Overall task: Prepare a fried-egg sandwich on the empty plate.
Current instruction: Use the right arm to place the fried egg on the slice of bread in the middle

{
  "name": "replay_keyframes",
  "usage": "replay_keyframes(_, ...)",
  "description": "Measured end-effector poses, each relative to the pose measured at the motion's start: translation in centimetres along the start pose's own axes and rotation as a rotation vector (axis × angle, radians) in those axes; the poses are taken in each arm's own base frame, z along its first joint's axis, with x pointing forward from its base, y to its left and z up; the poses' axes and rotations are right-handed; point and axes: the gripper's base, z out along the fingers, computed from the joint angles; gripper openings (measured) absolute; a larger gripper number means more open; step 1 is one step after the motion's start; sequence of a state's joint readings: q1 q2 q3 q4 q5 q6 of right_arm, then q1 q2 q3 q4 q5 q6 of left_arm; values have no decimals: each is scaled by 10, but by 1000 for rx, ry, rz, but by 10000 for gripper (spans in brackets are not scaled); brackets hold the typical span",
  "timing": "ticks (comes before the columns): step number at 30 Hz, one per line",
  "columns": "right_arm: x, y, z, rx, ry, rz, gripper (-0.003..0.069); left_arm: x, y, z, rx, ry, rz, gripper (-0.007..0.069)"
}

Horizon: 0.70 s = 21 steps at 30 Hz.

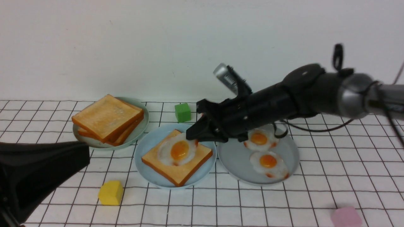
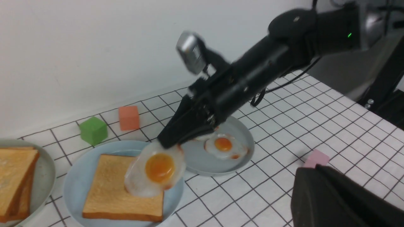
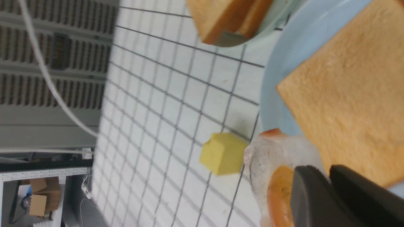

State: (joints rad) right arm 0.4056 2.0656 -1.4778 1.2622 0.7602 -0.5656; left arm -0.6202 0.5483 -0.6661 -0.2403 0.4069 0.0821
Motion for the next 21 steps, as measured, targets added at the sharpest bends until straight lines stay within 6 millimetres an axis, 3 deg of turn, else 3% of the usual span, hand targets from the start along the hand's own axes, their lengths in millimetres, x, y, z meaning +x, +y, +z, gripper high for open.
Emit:
replay_keyframes(6, -11, -26, 32, 2, -40, 81, 76, 0, 1, 0, -16, 1, 25, -2)
replay_keyframes(14, -14, -40, 40, 56, -76, 84, 90, 0, 2, 0, -17, 1, 26, -2)
replay_keyframes(19, -14, -41, 40, 71, -65, 60, 192, 0, 2, 0, -17, 1, 26, -2)
replay_keyframes(21, -14, -43, 38, 80, -59, 47, 301, 0, 2, 0, -17, 3, 26, -2)
